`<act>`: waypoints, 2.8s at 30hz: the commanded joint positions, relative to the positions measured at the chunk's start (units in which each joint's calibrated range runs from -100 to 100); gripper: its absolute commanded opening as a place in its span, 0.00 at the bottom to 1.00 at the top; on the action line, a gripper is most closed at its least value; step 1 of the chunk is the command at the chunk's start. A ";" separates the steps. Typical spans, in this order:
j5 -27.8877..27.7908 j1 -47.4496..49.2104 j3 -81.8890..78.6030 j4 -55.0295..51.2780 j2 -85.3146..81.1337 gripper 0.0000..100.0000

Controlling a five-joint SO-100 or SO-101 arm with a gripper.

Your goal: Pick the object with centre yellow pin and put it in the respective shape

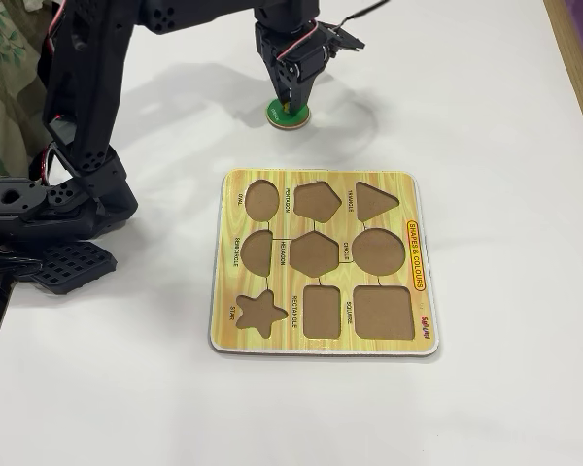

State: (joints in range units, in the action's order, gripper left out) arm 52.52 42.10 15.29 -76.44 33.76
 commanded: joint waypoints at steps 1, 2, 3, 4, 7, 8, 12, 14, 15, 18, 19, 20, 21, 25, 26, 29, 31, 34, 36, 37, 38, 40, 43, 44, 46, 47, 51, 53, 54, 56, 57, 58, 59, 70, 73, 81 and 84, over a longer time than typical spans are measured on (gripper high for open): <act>0.30 -6.55 0.90 -0.49 -3.55 0.01; 0.30 -8.01 0.99 -0.49 -4.06 0.01; 0.30 -9.19 0.99 -0.40 -4.39 0.01; 0.30 -10.65 0.99 -0.40 -5.06 0.01; 0.35 -15.14 0.99 -0.40 -6.73 0.01; 0.35 -16.61 0.99 -0.40 -7.24 0.01; 0.35 -22.76 0.99 -0.40 -8.74 0.01; 0.35 -25.20 0.99 -0.40 -9.33 0.01; 0.35 -26.57 0.99 -0.40 -9.66 0.01; 0.35 -30.18 0.99 -0.40 -10.50 0.01; 0.35 -31.35 0.99 -0.40 -10.83 0.01; 0.30 -32.43 0.99 -0.40 -11.17 0.01; 0.15 -33.40 0.99 -0.40 -11.42 0.01; -0.12 -37.02 0.99 -0.40 -12.42 0.01; -0.12 -37.90 0.99 -0.40 -12.42 0.01; -0.12 -40.14 0.99 -0.40 -12.68 0.01; 0.04 -41.51 1.08 -0.31 -12.93 0.01; 0.25 -42.10 3.15 -0.31 -12.34 0.01; -0.12 -42.19 5.22 -0.31 -12.09 0.01; -0.12 -42.19 5.85 -0.31 -11.67 0.01; 0.30 -42.19 6.21 -0.31 -10.92 0.01; 0.25 -42.19 8.54 -0.31 -8.57 0.01; -0.22 -42.78 11.96 -0.40 -6.23 0.01; -0.22 -42.88 12.68 -0.40 -5.81 0.01; -0.22 -42.88 12.95 -0.40 -5.14 0.01; -0.17 -42.88 12.95 -0.40 -4.98 0.01; -0.22 -43.07 13.13 -0.31 -3.30 0.01; -0.22 -44.24 13.13 -0.31 -2.80 0.01; -0.22 -44.44 13.13 -0.31 -2.72 0.01; -0.22 -45.61 13.13 -0.31 -2.47 0.01; -0.22 -45.71 13.13 -0.31 -2.21 0.01; -0.22 -46.10 13.13 -0.31 -1.88 0.01; -0.22 -46.69 13.22 -0.31 -1.55 0.01; -0.27 -47.08 13.13 2.80 -0.12 0.01; -0.27 -46.98 12.77 2.80 -0.12 0.01; -0.22 -46.39 12.41 2.71 -0.12 0.01; -0.22 -44.15 12.32 2.28 -0.12 0.01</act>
State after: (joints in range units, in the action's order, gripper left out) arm 52.42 -4.77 25.54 -74.29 34.79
